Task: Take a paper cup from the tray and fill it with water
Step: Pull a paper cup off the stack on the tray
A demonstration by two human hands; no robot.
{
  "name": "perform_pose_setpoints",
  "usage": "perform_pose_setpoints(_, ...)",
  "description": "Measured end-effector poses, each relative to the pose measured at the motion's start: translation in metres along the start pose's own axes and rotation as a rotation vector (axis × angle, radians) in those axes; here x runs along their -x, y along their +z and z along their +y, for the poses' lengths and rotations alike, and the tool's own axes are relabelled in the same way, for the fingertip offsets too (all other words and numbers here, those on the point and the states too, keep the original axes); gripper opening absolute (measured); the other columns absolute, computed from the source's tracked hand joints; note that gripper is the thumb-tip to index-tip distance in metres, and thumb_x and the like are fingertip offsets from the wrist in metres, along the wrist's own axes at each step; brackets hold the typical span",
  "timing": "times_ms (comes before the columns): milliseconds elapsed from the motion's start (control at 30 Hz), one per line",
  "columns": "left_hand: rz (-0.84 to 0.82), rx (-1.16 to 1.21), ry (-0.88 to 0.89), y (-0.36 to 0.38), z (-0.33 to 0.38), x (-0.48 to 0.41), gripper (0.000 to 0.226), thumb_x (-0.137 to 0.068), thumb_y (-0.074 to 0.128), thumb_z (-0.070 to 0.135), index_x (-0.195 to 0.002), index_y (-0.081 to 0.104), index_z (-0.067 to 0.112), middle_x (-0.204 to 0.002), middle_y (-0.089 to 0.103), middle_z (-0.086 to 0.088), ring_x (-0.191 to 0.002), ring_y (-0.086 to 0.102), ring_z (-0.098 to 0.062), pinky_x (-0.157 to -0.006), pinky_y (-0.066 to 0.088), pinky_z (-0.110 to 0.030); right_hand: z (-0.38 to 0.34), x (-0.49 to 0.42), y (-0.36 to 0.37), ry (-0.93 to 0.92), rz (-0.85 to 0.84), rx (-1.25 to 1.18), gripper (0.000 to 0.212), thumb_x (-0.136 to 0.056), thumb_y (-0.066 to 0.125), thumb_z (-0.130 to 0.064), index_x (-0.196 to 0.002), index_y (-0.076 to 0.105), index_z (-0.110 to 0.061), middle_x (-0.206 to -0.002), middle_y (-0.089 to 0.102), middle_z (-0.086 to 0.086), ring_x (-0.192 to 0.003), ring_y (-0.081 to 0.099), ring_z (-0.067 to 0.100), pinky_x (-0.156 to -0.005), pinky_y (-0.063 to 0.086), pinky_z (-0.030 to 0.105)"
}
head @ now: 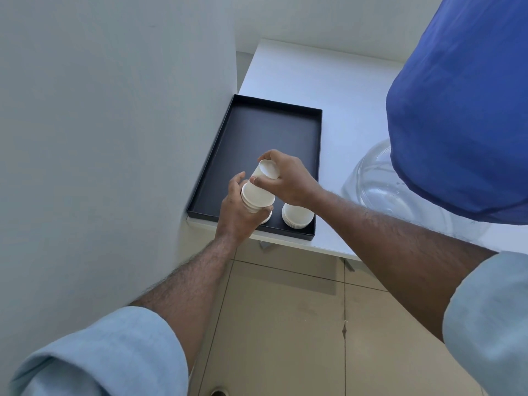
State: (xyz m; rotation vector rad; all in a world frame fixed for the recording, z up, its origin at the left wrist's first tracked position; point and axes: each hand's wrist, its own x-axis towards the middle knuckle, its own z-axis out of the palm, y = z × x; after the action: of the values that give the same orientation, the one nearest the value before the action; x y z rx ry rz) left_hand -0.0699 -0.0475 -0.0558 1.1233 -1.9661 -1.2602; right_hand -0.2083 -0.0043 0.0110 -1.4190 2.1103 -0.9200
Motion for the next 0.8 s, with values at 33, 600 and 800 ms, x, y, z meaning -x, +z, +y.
perform_pose_setpoints(33, 0.006, -0.005, 0.007, 0.001, 0.000, 0.000, 0.091, -0.068, 0.082, 0.027, -0.144, 0.032, 0.018, -0.116, 0.063, 0.011, -0.101, 0.064, -0.015, -0.085, 0.052, -0.028, -0.003, -0.001, -0.001, -0.023, -0.019, 0.093, 0.051, -0.087, 0.068, -0.046, -0.125, 0.058, -0.014, -0.112, 0.066, 0.003, -0.098, 0.060, 0.021, -0.079, 0.049, 0.031)
perform_pose_setpoints(600, -0.019, -0.146, -0.059, 0.016, -0.008, 0.009, 0.068, -0.061, 0.089, 0.033, -0.118, 0.055, 0.014, -0.112, 0.070, -0.004, -0.102, 0.065, -0.023, -0.085, 0.056, -0.040, -0.064, 0.010, -0.053, -0.145, 0.046, 0.621, 0.053, -0.081, 0.064, -0.062, -0.113, 0.059, -0.020, -0.089, 0.055, 0.002, -0.078, 0.054, 0.029, -0.061, 0.035, 0.032)
perform_pose_setpoints(800, -0.024, -0.201, -0.136, 0.018, -0.004, 0.009, 0.068, -0.059, 0.090, 0.033, -0.115, 0.055, 0.014, -0.120, 0.063, -0.006, -0.113, 0.060, -0.026, -0.092, 0.051, -0.044, -0.061, 0.076, -0.073, -0.002, 0.312, 0.147, 0.053, -0.074, 0.076, -0.056, -0.101, 0.056, -0.015, -0.082, 0.058, -0.003, -0.072, 0.056, 0.018, -0.060, 0.043, 0.026)
